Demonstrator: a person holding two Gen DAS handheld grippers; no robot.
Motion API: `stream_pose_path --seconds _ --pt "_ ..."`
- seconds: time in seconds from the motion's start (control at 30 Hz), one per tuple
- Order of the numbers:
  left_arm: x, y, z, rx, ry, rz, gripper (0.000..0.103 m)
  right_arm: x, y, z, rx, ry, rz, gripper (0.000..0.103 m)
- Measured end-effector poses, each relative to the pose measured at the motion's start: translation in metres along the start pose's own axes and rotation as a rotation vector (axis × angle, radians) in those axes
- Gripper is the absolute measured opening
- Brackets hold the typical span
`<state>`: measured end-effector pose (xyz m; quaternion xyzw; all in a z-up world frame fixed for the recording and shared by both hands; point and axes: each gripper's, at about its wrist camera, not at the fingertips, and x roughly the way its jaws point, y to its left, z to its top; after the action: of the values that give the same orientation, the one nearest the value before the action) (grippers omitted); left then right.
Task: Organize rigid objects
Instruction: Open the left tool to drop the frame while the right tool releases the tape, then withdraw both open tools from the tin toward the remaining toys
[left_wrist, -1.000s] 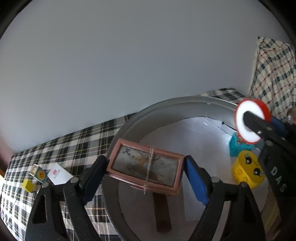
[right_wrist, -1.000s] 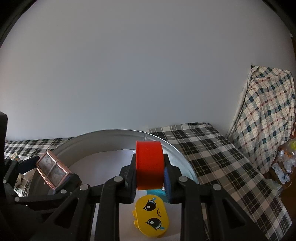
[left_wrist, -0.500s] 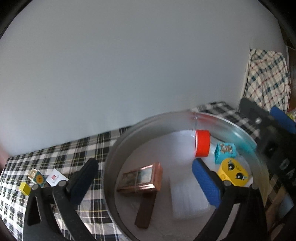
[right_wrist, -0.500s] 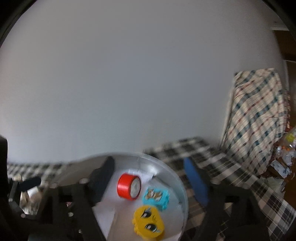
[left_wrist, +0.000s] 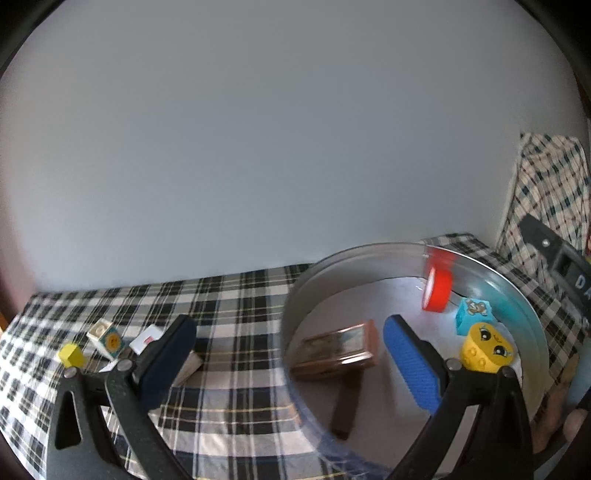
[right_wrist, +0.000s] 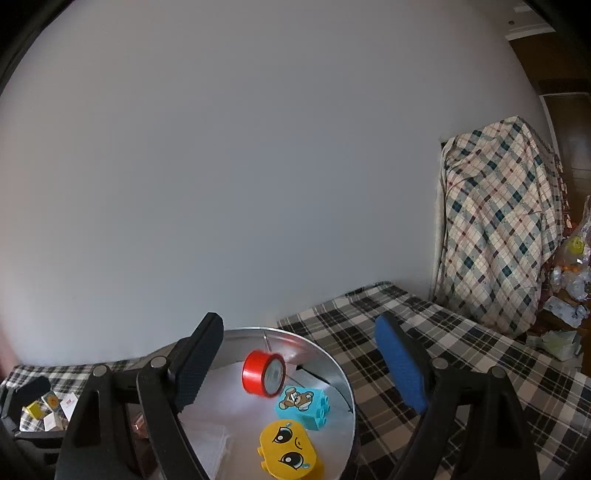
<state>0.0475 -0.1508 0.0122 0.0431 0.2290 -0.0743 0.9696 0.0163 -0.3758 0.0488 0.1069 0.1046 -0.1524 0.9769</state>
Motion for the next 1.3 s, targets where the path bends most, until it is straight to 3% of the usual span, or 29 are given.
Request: stream_pose_path --seconds 0.13,0.23,0.43,1.3 --pt "-0.005 0.016 -0.007 -0.014 -0.039 0.044 0.103 -0.008 0.001 -0.004 -0.004 -0.045 -0.017 0.086" --pt "-0.007 0.025 -0.011 -0.008 -0.071 0.080 0.103 -0.011 0.001 -0.007 -0.011 -0.079 -0.083 0.086" --pt "-0.003 0.034 -0.018 0.006 -0.062 0.099 0.102 -0.022 0.003 -0.013 0.021 -0.127 -0.172 0.086" --pt "-0.026 0.062 -0.029 -0.005 -0.047 0.072 0.102 -0.073 0.041 -0.033 -0.015 -0.140 -0.183 0.086"
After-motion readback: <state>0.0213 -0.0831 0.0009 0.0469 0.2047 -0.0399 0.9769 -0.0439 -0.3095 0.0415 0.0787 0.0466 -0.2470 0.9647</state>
